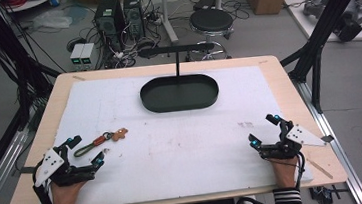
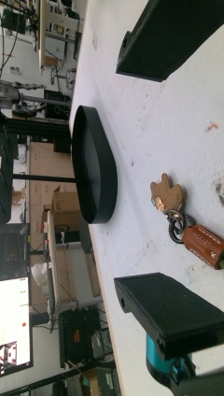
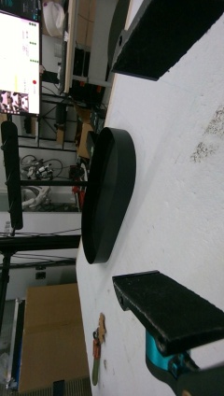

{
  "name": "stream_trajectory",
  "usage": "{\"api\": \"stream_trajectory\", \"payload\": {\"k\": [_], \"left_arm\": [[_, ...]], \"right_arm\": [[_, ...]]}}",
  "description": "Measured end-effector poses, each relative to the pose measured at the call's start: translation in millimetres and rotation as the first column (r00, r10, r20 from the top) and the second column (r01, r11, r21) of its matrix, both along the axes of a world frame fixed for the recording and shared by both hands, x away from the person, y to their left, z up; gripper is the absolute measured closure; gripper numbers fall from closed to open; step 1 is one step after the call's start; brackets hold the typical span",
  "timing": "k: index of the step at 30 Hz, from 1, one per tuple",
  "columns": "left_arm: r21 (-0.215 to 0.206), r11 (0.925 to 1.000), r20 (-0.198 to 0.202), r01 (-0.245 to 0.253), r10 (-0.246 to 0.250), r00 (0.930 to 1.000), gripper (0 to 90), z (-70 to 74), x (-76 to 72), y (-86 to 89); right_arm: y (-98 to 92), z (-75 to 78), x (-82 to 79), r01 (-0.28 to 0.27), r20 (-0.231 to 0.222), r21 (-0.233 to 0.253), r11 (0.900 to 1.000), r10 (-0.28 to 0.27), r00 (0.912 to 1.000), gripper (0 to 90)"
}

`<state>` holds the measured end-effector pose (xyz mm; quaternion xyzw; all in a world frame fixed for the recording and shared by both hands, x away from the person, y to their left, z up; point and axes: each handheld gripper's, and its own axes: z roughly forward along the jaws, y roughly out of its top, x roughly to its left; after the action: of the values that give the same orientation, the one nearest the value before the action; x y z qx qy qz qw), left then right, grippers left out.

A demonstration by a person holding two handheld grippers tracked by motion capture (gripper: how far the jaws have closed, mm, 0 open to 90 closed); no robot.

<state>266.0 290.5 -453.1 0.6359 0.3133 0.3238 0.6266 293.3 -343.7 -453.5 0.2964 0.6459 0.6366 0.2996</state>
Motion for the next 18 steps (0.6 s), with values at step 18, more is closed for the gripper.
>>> {"api": "stream_trajectory", "payload": {"k": [18], "left_arm": [[0.001,1.0000,0.005,-0.008,0.008,1.0000,1.7,0.0,-0.6,-0.3]], "right_arm": [[1.6,0.0,-1.5,0.005,0.006,-0.009,1.000,-0.005,1.0000,0.4]]}}
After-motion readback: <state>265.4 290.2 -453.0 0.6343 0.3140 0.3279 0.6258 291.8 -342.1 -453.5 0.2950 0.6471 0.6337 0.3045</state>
